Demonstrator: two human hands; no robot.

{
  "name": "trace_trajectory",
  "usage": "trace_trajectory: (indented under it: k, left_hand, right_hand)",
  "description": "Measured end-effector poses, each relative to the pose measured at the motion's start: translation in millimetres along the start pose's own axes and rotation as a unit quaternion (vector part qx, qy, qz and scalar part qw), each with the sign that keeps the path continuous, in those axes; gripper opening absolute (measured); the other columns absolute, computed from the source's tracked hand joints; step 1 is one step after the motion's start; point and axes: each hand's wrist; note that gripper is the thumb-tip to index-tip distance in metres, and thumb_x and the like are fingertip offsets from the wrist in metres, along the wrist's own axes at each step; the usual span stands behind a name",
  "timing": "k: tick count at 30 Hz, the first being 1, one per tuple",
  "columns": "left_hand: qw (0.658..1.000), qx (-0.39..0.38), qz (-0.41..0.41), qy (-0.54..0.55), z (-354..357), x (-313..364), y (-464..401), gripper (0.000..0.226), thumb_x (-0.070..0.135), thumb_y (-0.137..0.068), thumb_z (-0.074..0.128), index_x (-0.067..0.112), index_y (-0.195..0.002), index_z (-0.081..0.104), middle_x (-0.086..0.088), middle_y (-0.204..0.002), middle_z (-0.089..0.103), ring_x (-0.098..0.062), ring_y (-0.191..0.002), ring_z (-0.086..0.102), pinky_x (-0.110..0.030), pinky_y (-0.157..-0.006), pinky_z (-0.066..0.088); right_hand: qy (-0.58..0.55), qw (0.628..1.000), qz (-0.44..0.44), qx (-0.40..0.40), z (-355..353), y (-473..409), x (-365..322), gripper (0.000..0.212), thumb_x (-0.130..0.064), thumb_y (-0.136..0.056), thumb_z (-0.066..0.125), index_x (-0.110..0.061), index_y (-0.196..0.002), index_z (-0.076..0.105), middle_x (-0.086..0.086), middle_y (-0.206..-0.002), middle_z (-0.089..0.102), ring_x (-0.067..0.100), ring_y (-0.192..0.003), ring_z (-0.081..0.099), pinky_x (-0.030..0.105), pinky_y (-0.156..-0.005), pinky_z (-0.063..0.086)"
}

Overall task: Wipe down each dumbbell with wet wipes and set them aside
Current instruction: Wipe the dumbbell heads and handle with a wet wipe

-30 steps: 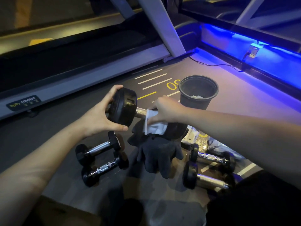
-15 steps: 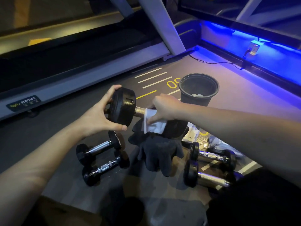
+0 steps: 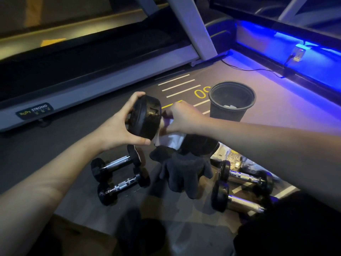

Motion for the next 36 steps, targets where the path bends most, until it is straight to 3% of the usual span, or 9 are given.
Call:
trace_trajectory:
  k: [7,9,12,17,24,28,30,33,36]
  left_hand:
    - [1.000,0.007,0.000,-0.002,2,-3,3,0.118,0.003,-0.064,0.094,0.054,-0.147,0.027,0.013,-0.134,0.054,0.002,-0.116,0.059,-0.017,-0.100,0.049]
    - [1.000,0.008,0.001,-0.003,2,-2,3,0.118,0.002,-0.064,0.093,0.053,-0.147,0.026,0.012,-0.134,0.054,0.003,-0.116,0.059,-0.013,-0.098,0.048]
    - [1.000,0.008,0.000,-0.004,2,0,3,0.118,0.002,-0.065,0.092,0.053,-0.147,0.026,0.009,-0.135,0.054,0.002,-0.116,0.058,-0.009,-0.094,0.047]
    - [1.000,0.003,-0.003,-0.005,1,-1,4,0.119,0.002,-0.064,0.093,0.052,-0.148,0.025,0.006,-0.135,0.054,-0.003,-0.117,0.060,-0.019,-0.100,0.049]
    - [1.000,0.003,-0.002,-0.003,3,4,5,0.118,0.002,-0.066,0.092,0.051,-0.149,0.025,0.013,-0.130,0.057,0.005,-0.114,0.060,-0.009,-0.092,0.048]
    - [1.000,0.007,-0.001,-0.001,3,5,4,0.118,0.002,-0.065,0.092,0.051,-0.149,0.026,0.017,-0.130,0.056,0.013,-0.112,0.057,-0.005,-0.092,0.044]
    - [1.000,0.008,-0.002,-0.001,4,5,5,0.118,0.003,-0.065,0.093,0.053,-0.148,0.026,0.019,-0.129,0.055,0.009,-0.113,0.059,-0.008,-0.094,0.045]
    - [1.000,0.012,-0.003,0.005,5,5,7,0.116,0.002,-0.065,0.092,0.052,-0.147,0.026,0.021,-0.126,0.054,0.008,-0.109,0.061,-0.009,-0.091,0.048]
    - [1.000,0.014,-0.001,0.008,6,7,10,0.115,0.001,-0.066,0.092,0.051,-0.147,0.027,0.022,-0.126,0.053,0.013,-0.109,0.058,-0.011,-0.093,0.050]
  right_hand:
    - [0.022,0.996,-0.056,-0.060,-2,-4,12,0.047,-0.057,-0.070,0.073,-0.019,-0.059,0.048,-0.001,-0.048,0.037,0.028,-0.057,0.038,0.032,-0.083,0.040]
    - [0.014,0.994,-0.043,-0.101,-5,-2,21,0.051,-0.049,-0.073,0.079,-0.016,-0.056,0.045,0.002,-0.049,0.033,0.024,-0.055,0.032,0.023,-0.065,0.036]
    - [-0.011,0.985,-0.012,-0.170,-11,3,42,0.042,-0.046,-0.072,0.083,-0.010,-0.068,0.061,0.002,-0.056,0.041,0.019,-0.054,0.034,0.033,-0.052,0.030]
    - [0.007,0.962,0.020,-0.272,-23,5,59,0.031,-0.041,-0.075,0.083,-0.024,-0.100,0.076,0.002,-0.086,0.073,0.023,-0.078,0.064,0.038,-0.067,0.052]
    - [0.031,0.938,0.031,-0.345,-24,-7,70,0.037,-0.068,-0.062,0.076,-0.043,-0.089,0.075,-0.008,-0.104,0.071,0.018,-0.097,0.065,0.046,-0.088,0.056]
    - [0.058,0.949,0.011,-0.309,-22,-3,74,0.034,-0.072,-0.058,0.072,-0.041,-0.072,0.071,0.001,-0.090,0.069,0.025,-0.090,0.063,0.047,-0.080,0.052]
    - [0.084,0.963,0.015,-0.256,-16,6,72,0.036,-0.075,-0.057,0.067,-0.041,-0.064,0.065,-0.001,-0.086,0.069,0.024,-0.102,0.062,0.046,-0.094,0.041]
    - [0.182,0.971,0.045,-0.147,-1,24,64,0.045,-0.076,-0.063,0.063,-0.036,-0.082,0.072,-0.003,-0.110,0.072,0.023,-0.137,0.044,0.063,-0.116,0.006]
    - [0.233,0.970,0.066,-0.027,18,45,53,0.050,-0.065,-0.075,0.069,-0.032,-0.111,0.074,-0.007,-0.129,0.065,0.020,-0.144,0.034,0.064,-0.118,0.004]
Point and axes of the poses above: each hand's wrist, its own y-axis away from the middle knuckle, its own z-axis out of the palm, x = y × z
